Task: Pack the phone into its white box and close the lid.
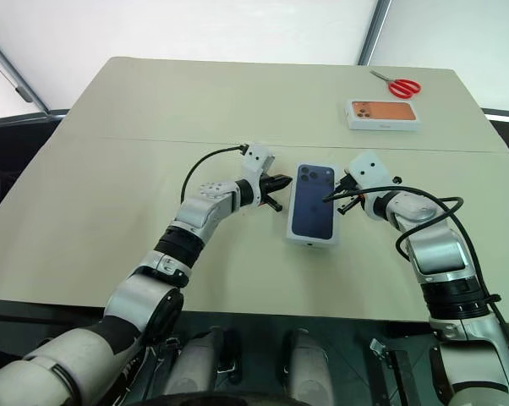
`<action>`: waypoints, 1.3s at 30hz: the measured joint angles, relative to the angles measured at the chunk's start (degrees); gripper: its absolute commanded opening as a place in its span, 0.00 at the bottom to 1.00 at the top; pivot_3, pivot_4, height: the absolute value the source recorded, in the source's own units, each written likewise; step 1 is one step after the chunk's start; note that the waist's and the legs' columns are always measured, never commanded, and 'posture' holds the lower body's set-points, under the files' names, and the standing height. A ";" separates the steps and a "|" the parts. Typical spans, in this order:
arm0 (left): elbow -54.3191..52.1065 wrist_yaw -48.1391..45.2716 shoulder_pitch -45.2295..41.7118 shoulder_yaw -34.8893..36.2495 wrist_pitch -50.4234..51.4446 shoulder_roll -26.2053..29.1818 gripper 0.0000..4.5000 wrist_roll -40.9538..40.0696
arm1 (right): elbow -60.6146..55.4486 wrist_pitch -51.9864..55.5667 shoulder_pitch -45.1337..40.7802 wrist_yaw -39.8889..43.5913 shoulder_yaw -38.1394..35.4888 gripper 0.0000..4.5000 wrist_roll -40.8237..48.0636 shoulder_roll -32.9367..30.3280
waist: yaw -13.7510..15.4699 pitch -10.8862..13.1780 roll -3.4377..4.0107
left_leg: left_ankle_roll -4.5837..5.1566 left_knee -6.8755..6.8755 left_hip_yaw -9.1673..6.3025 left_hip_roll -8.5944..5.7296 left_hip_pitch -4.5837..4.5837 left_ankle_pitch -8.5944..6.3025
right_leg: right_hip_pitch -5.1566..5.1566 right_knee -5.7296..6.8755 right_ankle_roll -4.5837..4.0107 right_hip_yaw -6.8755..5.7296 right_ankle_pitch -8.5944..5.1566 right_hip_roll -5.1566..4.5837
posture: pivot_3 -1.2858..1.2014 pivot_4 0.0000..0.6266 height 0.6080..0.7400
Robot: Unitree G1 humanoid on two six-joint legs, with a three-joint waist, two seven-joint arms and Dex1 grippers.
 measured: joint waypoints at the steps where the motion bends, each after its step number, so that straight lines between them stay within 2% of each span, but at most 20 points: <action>1: 0.19 0.11 -0.07 0.23 -0.13 -0.08 0.00 -0.02 | 0.00 0.00 0.00 -0.10 0.00 0.01 -0.03 0.00 | 0.01 0.00 0.00 | 0.01 0.01 0.00 0.00 -0.01 0.00 | 0.00 0.00 0.00 0.00 0.00 0.00 | 0.52 0.24 0.98; 15: -2.44 -0.19 1.77 0.95 1.37 1.27 0.00 0.85 | -0.67 0.04 0.62 0.41 0.19 0.01 -0.79 0.47 | 0.05 0.00 0.00 | 0.08 0.15 -0.02 0.01 -0.09 -0.05 | -0.01 0.06 0.01 -0.02 0.00 0.00 | 0.52 0.24 0.98; 20: -9.74 -1.94 6.19 -1.41 7.32 0.77 0.00 0.35 | -0.62 0.50 1.75 1.94 0.53 0.01 -1.35 -1.00 | 0.02 0.00 0.01 | 0.10 0.17 -0.02 0.01 -0.10 -0.06 | -0.02 0.07 0.01 -0.02 0.00 0.00 | 0.52 0.24 0.98; 29: -21.55 -4.83 11.85 -4.88 15.47 3.45 0.00 -0.49 | -5.53 5.60 3.93 8.61 0.16 0.01 1.78 -5.38 | 0.14 -0.01 0.02 | 0.15 0.24 -0.05 0.02 -0.11 -0.10 | -0.01 0.09 0.01 -0.02 -0.01 -0.04 | 0.52 0.24 0.98; 39: -20.18 -2.53 10.82 -3.54 15.93 1.83 0.00 -1.09 | -7.25 8.03 4.23 10.88 1.16 0.01 2.28 -6.61 | 0.18 -0.01 0.02 | 0.20 0.30 -0.06 0.02 -0.13 -0.13 | 0.00 0.09 0.01 -0.02 -0.01 -0.06 | 0.52 0.24 0.98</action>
